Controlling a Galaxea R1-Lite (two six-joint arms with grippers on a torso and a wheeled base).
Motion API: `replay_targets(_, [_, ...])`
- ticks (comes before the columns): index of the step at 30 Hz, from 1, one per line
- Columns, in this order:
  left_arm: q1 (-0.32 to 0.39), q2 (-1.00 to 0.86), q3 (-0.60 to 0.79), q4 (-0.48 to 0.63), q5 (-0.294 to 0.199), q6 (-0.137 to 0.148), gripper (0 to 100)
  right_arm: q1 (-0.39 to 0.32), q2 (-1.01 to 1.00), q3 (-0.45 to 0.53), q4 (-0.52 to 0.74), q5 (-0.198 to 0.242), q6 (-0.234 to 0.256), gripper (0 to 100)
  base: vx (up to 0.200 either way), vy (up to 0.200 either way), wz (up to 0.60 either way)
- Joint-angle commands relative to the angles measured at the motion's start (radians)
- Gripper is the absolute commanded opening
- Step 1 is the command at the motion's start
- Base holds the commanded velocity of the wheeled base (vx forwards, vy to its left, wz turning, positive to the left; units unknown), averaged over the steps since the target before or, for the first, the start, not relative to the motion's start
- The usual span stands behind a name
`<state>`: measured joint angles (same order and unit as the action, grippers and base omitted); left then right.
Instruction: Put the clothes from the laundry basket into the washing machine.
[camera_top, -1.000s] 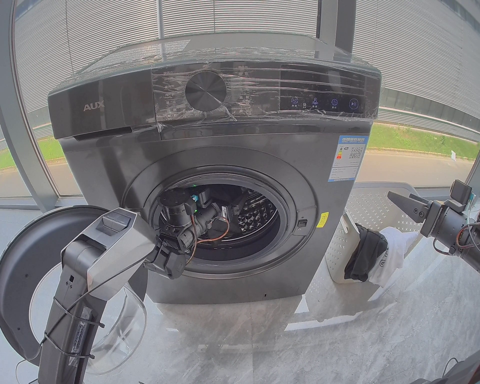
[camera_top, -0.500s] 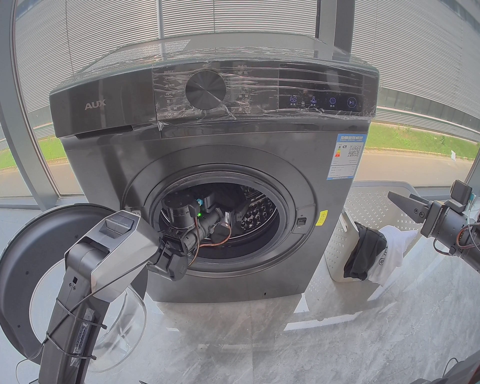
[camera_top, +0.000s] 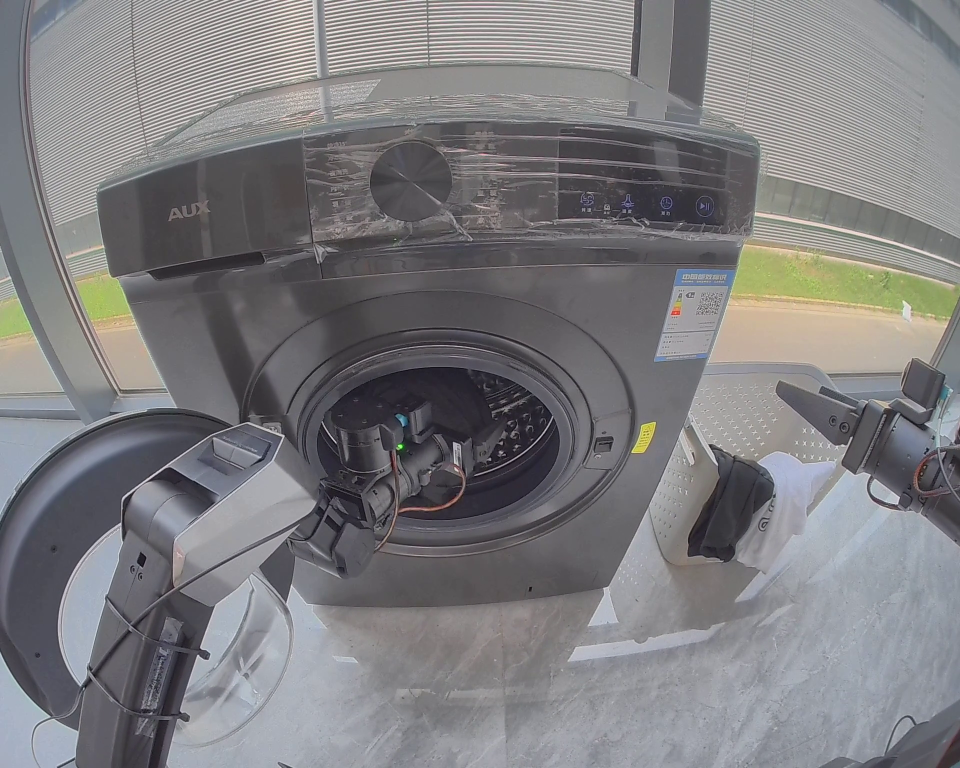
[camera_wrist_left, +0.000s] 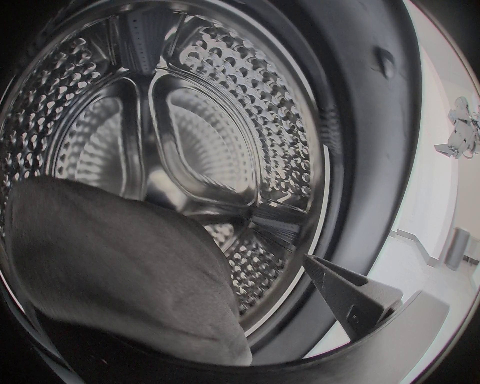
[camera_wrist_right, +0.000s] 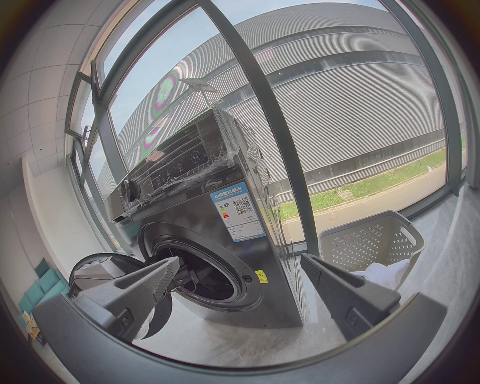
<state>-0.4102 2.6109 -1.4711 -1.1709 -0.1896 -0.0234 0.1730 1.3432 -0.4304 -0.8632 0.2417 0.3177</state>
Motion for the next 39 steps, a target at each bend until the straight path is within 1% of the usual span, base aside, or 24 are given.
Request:
replay_targets(1, [-0.013, -0.038, 0.100, 0.000, 0.002, -0.001, 100, 0.002, 0.002, -0.004, -0.002, 0.001, 0.000, 100, 0.000, 0.000, 0.00])
replay_targets(2, [-0.022, -0.040, 0.126, -0.007, 0.001, 0.000, 100, 0.002, 0.002, -0.004, 0.000, 0.001, 0.000, 100, 0.000, 0.000, 0.00])
replay_targets(5, [-0.038, -0.040, 0.126, -0.015, -0.008, 0.000, 100, 0.002, 0.002, -0.004, 0.000, 0.001, 0.000, 100, 0.000, 0.000, 0.00])
replay_targets(7, [-0.055, -0.038, 0.117, -0.009, 0.001, -0.009, 100, 0.002, 0.002, -0.004, 0.000, 0.001, 0.000, 100, 0.000, 0.000, 0.00])
replay_targets(12, [-0.045, -0.032, 0.149, -0.003, 0.009, -0.010, 100, 0.002, -0.001, -0.004, 0.000, 0.001, 0.000, 100, 0.000, 0.000, 0.00])
replay_targets(14, [-0.035, -0.031, 0.167, 0.016, 0.044, -0.012, 100, 0.002, -0.001, -0.004, 0.000, 0.001, 0.001, 100, 0.000, 0.000, 0.00])
replay_targets(16, [-0.030, -0.031, 0.169, 0.027, 0.064, -0.013, 100, 0.002, -0.001, -0.004, 0.000, 0.001, 0.001, 100, 0.000, 0.000, 0.00])
replay_targets(17, [-0.030, -0.031, 0.169, 0.027, 0.064, -0.013, 100, 0.002, -0.001, -0.004, 0.000, 0.001, 0.001, 100, 0.000, 0.000, 0.00])
replay_targets(18, [-0.027, -0.029, 0.176, 0.033, 0.068, -0.023, 100, 0.003, -0.001, -0.004, 0.000, 0.001, 0.001, 100, 0.000, 0.000, 0.00])
replay_targets(19, [-0.029, -0.031, 0.189, 0.028, 0.065, -0.024, 100, 0.003, -0.001, -0.004, 0.000, 0.001, 0.001, 100, 0.000, 0.000, 0.00])
replay_targets(22, [-0.035, -0.038, 0.219, 0.020, 0.062, -0.023, 100, 0.003, -0.001, -0.004, 0.000, 0.001, 0.001, 100, 0.000, 0.000, 0.00])
replay_targets(23, [-0.047, -0.048, 0.259, 0.016, 0.062, -0.024, 100, 0.003, -0.001, -0.004, 0.000, 0.001, 0.001, 100, 0.000, 0.000, 0.00])
replay_targets(26, [-0.048, -0.049, 0.268, 0.017, 0.064, -0.024, 100, 0.003, -0.001, -0.004, 0.000, 0.001, 0.001, 100, 0.000, 0.000, 0.00])
replay_targets(28, [-0.041, -0.046, 0.229, 0.014, 0.067, -0.029, 100, 0.003, -0.001, -0.007, 0.000, 0.001, 0.001, 100, 0.000, 0.000, 0.00])
replay_targets(29, [-0.038, -0.045, 0.196, 0.013, 0.067, -0.036, 100, 0.003, -0.001, -0.007, 0.000, 0.001, 0.001, 100, 0.000, 0.000, 0.00])
replay_targets(31, [-0.025, -0.035, 0.069, 0.005, 0.073, -0.064, 100, 0.003, -0.001, -0.007, 0.000, 0.001, 0.001, 100, 0.000, 0.000, 0.00])
replay_targets(32, [-0.025, -0.034, 0.060, 0.003, 0.073, -0.066, 100, 0.003, -0.001, -0.007, 0.000, 0.001, 0.003, 100, 0.000, 0.000, 0.00])
replay_targets(33, [-0.021, -0.015, -0.055, 0.003, 0.079, -0.075, 100, 0.003, 0.001, -0.007, 0.000, 0.001, 0.003, 100, 0.000, 0.000, 0.00])
replay_targets(34, [-0.021, -0.003, -0.103, 0.002, 0.085, -0.073, 100, 0.005, 0.002, -0.007, 0.000, 0.001, 0.003, 100, 0.000, 0.000, 0.00])
replay_targets(35, [-0.021, -0.002, -0.107, 0.002, 0.085, -0.073, 100, 0.005, 0.002, -0.007, 0.000, 0.001, 0.003, 100, 0.000, 0.000, 0.00])
replay_targets(36, [-0.021, 0.009, -0.141, 0.002, 0.088, -0.073, 100, 0.006, 0.002, -0.008, 0.000, 0.001, 0.003, 100, 0.000, 0.000, 0.00])
replay_targets(39, [-0.027, 0.011, -0.112, 0.008, 0.088, -0.072, 100, 0.006, 0.002, -0.010, 0.000, 0.001, 0.003, 100, 0.000, 0.000, 0.00])
